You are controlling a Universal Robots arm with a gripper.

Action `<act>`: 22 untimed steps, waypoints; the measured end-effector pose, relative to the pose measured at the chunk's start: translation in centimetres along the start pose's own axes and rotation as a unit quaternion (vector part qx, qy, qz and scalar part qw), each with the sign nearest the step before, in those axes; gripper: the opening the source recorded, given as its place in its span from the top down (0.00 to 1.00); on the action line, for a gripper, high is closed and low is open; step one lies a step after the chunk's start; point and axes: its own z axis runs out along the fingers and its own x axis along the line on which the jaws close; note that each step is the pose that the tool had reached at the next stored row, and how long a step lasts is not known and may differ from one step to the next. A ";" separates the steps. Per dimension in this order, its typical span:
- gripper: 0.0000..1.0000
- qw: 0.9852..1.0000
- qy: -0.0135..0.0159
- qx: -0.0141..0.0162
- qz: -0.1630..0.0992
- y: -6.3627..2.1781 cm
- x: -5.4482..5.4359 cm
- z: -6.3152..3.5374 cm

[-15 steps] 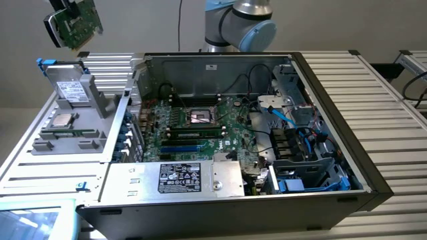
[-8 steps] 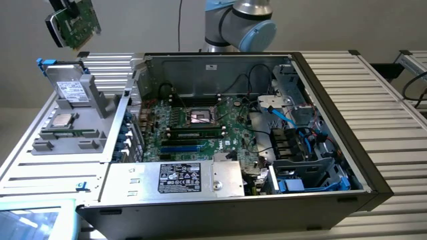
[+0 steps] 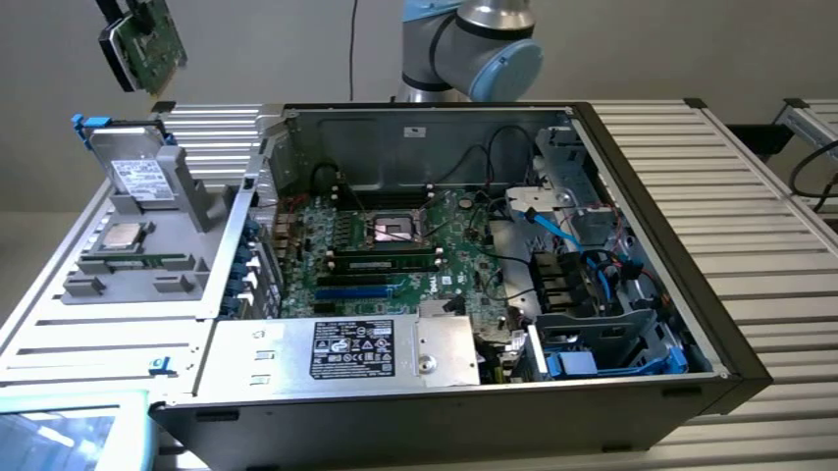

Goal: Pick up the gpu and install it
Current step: 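Pick up the gpu and move the gpu toward the slot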

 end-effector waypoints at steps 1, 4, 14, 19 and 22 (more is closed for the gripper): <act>0.72 1.000 0.000 -0.002 -0.007 0.00 0.0 0.00; 0.72 1.000 0.001 -0.006 -0.029 0.00 0.0 0.00; 0.72 0.994 0.005 -0.022 -0.106 0.00 0.0 0.00; 0.72 0.989 0.007 -0.033 -0.145 0.00 0.0 0.00; 0.72 0.985 0.007 -0.038 -0.167 0.00 0.0 0.00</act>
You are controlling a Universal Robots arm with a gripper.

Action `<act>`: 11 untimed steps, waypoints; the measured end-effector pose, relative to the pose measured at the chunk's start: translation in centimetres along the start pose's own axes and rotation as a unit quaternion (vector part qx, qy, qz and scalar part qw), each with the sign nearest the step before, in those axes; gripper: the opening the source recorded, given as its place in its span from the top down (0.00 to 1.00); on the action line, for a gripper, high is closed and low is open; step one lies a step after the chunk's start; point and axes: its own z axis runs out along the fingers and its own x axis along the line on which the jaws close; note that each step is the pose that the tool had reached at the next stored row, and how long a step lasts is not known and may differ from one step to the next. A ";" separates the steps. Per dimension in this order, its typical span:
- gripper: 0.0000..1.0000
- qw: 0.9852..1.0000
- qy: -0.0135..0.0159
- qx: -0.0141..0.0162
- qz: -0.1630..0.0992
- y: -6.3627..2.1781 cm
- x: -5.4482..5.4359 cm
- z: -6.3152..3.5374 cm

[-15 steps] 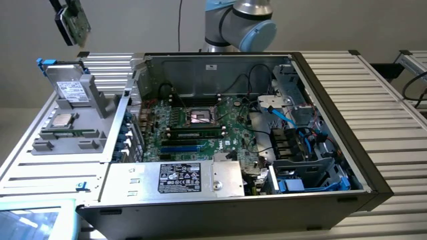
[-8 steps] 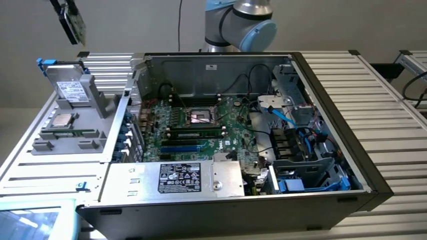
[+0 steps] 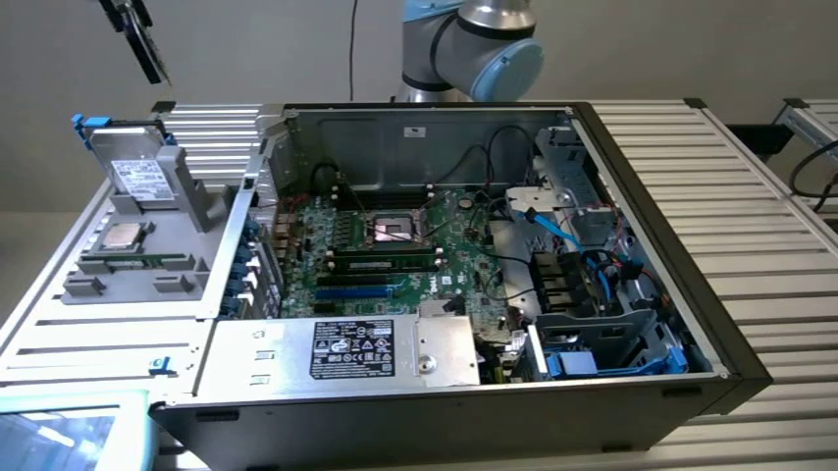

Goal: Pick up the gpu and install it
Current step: 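Pick up the gpu and move the gpu toward the slot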

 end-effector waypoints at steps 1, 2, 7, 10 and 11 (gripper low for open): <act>0.72 1.000 0.001 -0.001 -0.008 0.00 0.0 0.00; 0.72 1.000 0.002 -0.002 -0.017 0.01 0.0 0.01; 0.72 0.998 0.007 -0.005 -0.062 0.00 0.0 0.00; 0.72 0.996 0.010 -0.007 -0.089 0.00 0.0 0.00; 0.72 0.995 0.011 -0.007 -0.098 0.00 0.0 0.00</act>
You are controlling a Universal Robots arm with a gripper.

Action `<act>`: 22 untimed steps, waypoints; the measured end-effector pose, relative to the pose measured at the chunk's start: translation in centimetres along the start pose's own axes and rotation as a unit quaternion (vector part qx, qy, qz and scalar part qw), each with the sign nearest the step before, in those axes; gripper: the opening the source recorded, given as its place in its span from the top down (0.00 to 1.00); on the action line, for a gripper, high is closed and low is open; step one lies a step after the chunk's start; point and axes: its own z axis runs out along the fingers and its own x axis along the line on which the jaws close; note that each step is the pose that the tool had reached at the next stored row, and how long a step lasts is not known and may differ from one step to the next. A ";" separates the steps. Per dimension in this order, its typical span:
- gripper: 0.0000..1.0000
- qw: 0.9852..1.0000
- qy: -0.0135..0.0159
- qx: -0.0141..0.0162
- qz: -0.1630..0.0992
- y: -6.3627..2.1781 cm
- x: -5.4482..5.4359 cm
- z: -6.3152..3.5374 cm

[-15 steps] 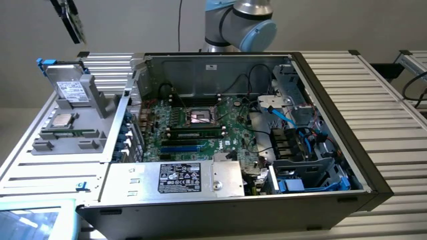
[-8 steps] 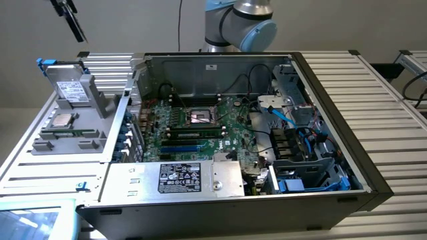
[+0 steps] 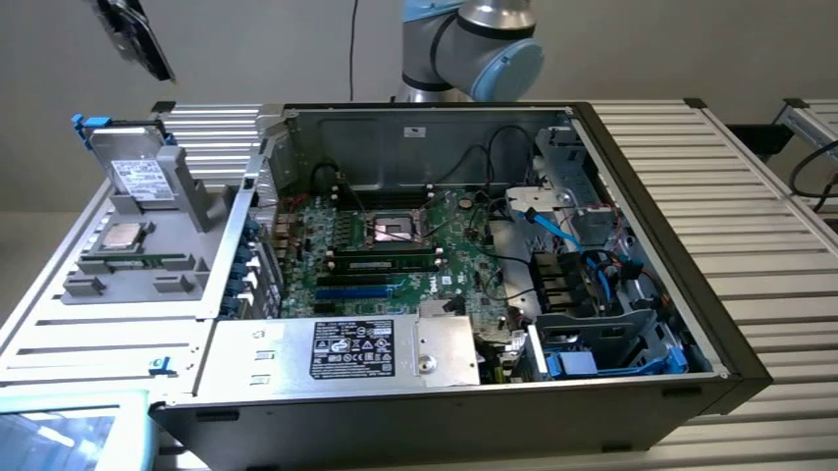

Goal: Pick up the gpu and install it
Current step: 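Pick up the gpu and move the gpu toward the slot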

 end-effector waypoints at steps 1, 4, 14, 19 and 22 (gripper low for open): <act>0.72 1.000 0.001 -0.001 -0.009 0.00 0.0 0.00; 0.72 0.999 0.005 -0.002 -0.036 0.00 0.0 0.00; 0.72 0.992 0.016 -0.007 -0.126 0.00 0.0 0.00; 0.72 0.985 0.021 -0.010 -0.170 0.00 0.0 0.00; 0.72 0.980 0.025 -0.011 -0.197 -0.01 0.0 0.00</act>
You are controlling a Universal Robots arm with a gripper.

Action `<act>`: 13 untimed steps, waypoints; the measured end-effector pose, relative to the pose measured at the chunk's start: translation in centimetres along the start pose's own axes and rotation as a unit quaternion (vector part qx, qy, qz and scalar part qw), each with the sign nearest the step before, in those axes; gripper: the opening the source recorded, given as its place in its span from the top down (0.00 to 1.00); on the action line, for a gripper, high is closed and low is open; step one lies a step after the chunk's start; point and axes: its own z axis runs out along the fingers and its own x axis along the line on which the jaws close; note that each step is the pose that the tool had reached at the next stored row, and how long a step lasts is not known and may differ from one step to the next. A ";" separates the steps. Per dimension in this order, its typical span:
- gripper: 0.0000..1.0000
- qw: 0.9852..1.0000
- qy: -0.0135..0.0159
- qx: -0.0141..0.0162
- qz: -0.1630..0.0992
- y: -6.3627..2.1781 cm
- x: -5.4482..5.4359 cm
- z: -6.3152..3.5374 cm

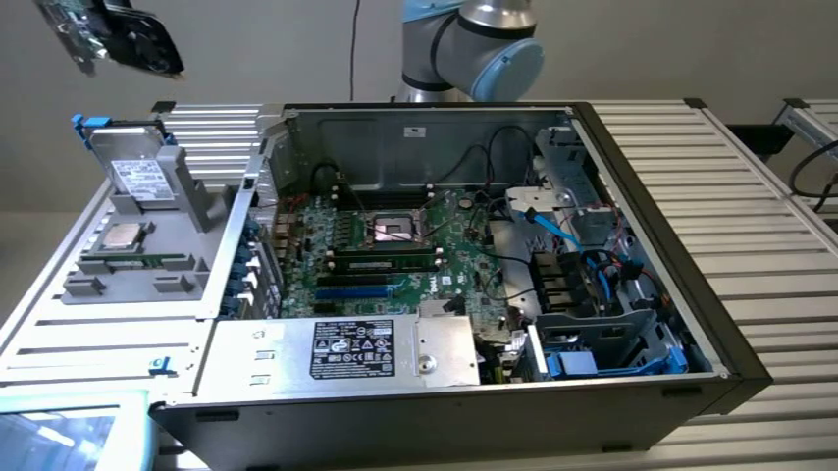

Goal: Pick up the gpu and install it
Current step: 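Pick up the gpu and move the gpu toward the slot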

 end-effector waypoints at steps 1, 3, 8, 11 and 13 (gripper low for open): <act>0.72 1.000 0.001 -0.001 -0.009 0.00 0.0 0.00; 0.72 1.000 0.003 -0.002 -0.027 0.00 0.0 0.00; 0.72 0.997 0.009 -0.004 -0.072 0.00 0.0 -0.01; 0.72 0.995 0.012 -0.006 -0.099 0.00 0.0 0.00; 0.72 0.993 0.015 -0.007 -0.117 0.00 0.0 0.00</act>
